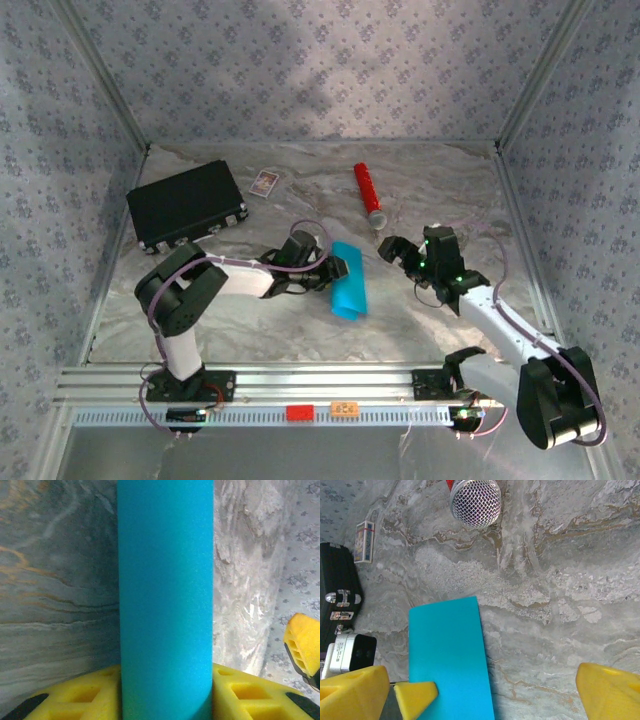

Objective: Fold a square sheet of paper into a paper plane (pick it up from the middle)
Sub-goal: First fold the square sheet of paper in half at the center of the table, then hold the square sheet of paper at the center of the table.

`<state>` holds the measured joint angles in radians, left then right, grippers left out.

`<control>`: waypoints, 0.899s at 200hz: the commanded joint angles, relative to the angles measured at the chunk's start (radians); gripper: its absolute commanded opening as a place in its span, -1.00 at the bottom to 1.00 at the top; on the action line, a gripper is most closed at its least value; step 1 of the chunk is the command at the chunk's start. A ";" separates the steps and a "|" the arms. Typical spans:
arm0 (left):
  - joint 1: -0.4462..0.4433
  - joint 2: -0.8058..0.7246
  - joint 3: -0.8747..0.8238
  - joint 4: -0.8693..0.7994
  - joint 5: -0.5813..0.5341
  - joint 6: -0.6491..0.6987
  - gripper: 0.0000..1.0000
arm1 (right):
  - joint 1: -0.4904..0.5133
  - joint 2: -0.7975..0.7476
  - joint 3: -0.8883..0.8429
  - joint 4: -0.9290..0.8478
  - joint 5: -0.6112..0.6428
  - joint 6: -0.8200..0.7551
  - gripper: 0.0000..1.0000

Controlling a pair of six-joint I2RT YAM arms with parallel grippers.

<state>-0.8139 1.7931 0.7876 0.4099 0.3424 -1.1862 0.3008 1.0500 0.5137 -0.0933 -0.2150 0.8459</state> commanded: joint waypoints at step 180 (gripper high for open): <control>-0.038 -0.102 0.132 -0.476 -0.209 0.306 0.08 | 0.047 0.110 0.043 0.049 -0.074 -0.023 0.98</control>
<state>-0.8528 1.7081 0.8906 0.0097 0.1535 -0.9375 0.3378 1.1454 0.5167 -0.0521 -0.2756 0.8413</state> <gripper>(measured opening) 0.552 0.988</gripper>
